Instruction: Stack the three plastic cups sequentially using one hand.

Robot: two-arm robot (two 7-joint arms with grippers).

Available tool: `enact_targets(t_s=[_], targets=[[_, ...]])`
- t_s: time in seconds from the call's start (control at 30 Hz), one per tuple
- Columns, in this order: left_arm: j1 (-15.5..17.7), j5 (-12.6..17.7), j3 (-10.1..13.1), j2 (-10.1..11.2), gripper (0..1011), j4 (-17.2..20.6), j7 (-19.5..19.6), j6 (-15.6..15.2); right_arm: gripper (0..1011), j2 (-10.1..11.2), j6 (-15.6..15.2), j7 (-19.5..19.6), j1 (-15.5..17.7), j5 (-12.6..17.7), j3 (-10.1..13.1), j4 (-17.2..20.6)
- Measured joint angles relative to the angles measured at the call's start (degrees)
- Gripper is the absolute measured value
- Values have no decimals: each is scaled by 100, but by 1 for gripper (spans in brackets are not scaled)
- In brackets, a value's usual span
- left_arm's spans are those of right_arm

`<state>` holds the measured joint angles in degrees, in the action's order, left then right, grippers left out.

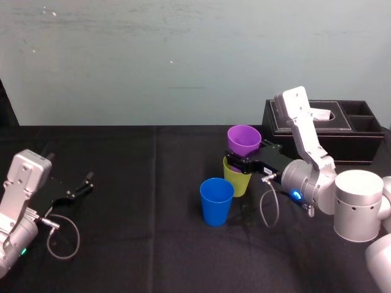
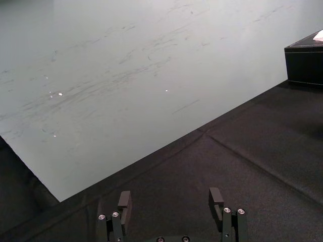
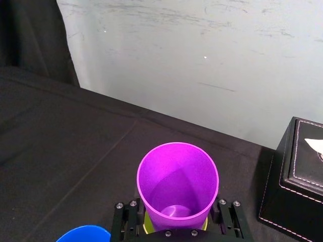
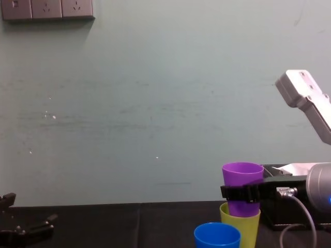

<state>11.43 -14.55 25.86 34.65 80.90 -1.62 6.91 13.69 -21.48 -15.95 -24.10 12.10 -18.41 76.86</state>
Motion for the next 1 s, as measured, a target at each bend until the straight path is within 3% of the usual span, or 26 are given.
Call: enact_targets(t_s=[0.4,0.53,0.8,1.0], targets=[[0,0,0,0,1000,0,0,0,721,2,-15,0,3,2,1,16],[0,0,0,0,1000,0,0,0,777,4,-22,0,4,3,3,21],[0,0,0,0,1000,0,0,0,1003,5,-30,2,8,5,7,30],[0,0,0,0,1000,0,0,0,1002,5,-32,4,9,7,8,34]])
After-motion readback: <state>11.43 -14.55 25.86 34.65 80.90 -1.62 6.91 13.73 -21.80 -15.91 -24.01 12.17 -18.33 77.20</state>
